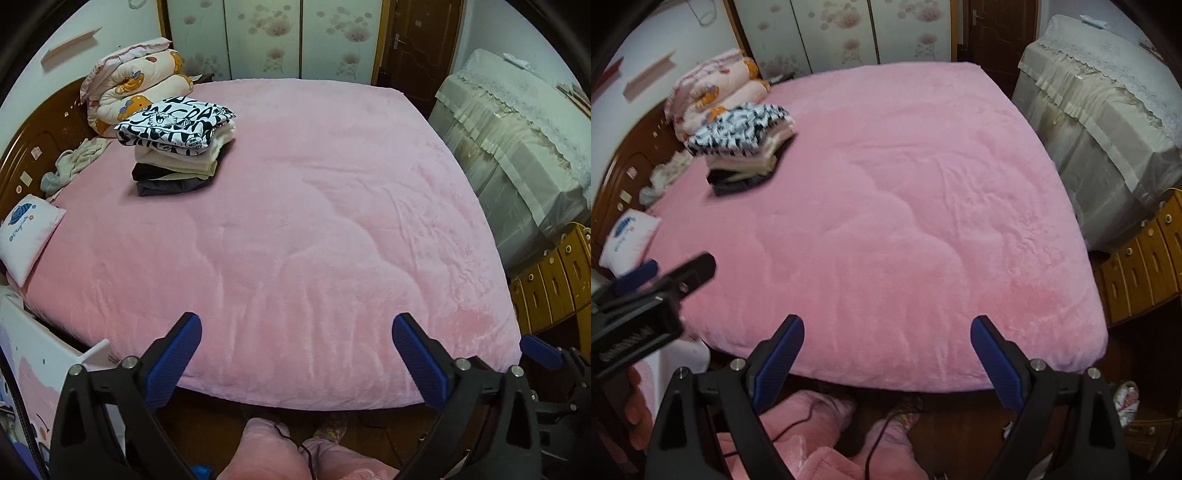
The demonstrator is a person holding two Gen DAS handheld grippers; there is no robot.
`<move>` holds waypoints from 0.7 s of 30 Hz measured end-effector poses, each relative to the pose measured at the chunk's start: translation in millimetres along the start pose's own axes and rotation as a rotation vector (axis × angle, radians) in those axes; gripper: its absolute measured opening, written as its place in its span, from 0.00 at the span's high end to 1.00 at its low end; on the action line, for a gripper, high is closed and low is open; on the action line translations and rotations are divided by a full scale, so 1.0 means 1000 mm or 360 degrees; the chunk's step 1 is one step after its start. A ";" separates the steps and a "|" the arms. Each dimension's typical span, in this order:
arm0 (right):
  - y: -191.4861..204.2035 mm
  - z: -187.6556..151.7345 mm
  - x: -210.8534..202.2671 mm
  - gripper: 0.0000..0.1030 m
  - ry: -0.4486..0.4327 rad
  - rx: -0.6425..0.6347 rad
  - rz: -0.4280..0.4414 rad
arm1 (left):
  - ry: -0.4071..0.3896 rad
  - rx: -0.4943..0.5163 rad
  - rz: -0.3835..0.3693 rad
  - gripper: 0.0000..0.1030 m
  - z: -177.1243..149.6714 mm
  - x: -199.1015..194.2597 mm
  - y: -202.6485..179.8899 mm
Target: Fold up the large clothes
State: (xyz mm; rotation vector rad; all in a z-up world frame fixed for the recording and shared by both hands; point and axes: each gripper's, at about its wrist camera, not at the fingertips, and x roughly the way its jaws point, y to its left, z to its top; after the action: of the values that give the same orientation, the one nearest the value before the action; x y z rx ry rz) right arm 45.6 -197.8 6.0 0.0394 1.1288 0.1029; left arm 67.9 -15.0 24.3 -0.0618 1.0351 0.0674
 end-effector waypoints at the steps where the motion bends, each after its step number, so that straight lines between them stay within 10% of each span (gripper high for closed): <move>1: -0.001 0.000 -0.001 0.11 -0.0004 -0.0008 0.0015 | 0.0006 -0.0005 -0.0001 0.01 -0.001 0.001 0.001; 21: -0.021 -0.003 -0.018 0.00 -0.0128 0.0004 0.0018 | 0.0064 0.0070 0.0056 0.01 -0.019 0.001 -0.017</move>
State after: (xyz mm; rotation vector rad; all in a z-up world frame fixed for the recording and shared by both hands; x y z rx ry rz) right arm 36.4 -220.9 19.5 0.0522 1.0485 0.1090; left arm 53.9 -33.3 14.4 -0.0048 1.0774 0.0754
